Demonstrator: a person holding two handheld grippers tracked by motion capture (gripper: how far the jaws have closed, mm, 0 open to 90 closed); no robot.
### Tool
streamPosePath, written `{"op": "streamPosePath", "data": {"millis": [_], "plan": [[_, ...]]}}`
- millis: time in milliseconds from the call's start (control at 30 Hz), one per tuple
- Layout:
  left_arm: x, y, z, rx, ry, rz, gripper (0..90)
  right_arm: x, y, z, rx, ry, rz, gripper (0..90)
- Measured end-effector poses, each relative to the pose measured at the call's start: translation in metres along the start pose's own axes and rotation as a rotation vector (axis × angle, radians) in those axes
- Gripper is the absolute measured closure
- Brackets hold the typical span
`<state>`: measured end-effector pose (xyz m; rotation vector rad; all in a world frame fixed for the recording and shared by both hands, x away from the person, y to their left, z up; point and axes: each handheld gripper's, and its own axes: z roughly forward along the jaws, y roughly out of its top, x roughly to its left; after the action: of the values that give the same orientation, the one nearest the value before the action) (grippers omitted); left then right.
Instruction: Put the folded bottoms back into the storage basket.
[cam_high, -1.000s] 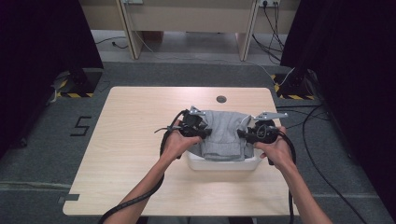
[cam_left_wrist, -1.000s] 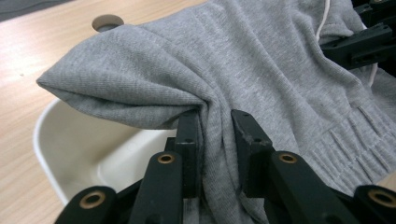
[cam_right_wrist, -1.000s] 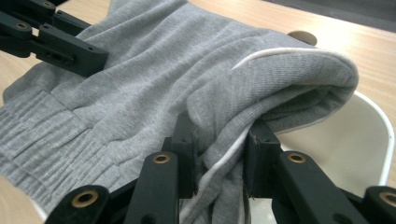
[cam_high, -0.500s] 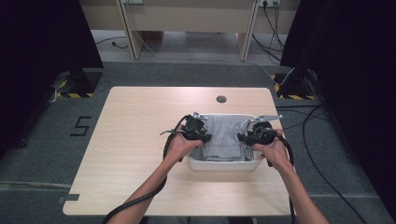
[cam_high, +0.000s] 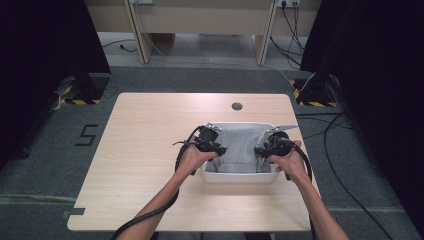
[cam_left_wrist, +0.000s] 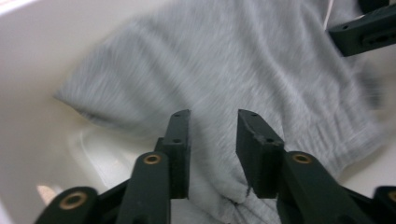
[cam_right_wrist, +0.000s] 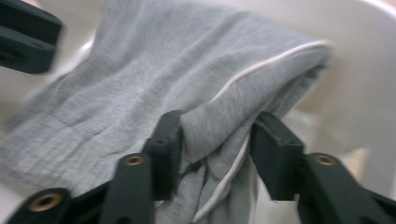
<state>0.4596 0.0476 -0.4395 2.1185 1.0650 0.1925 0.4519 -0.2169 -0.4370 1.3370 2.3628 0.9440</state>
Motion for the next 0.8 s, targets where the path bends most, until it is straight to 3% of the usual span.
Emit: {"op": "streamPosePath", "data": {"millis": [67, 333, 800], "plan": [[0.000, 0.001, -0.005, -0.011, 0.002, 0.002, 62.6, 0.001, 0.000, -0.004, -0.013, -0.018, -0.006, 49.7], [-0.003, 0.001, -0.019, -0.051, 0.003, 0.023, 59.2, 0.004, 0.001, -0.020, -0.091, -0.020, 0.013, 45.2], [-0.003, -0.008, -0.045, -0.099, -0.025, 0.032, 52.5, 0.015, -0.004, -0.032, -0.149, 0.022, 0.016, 40.8]]}}
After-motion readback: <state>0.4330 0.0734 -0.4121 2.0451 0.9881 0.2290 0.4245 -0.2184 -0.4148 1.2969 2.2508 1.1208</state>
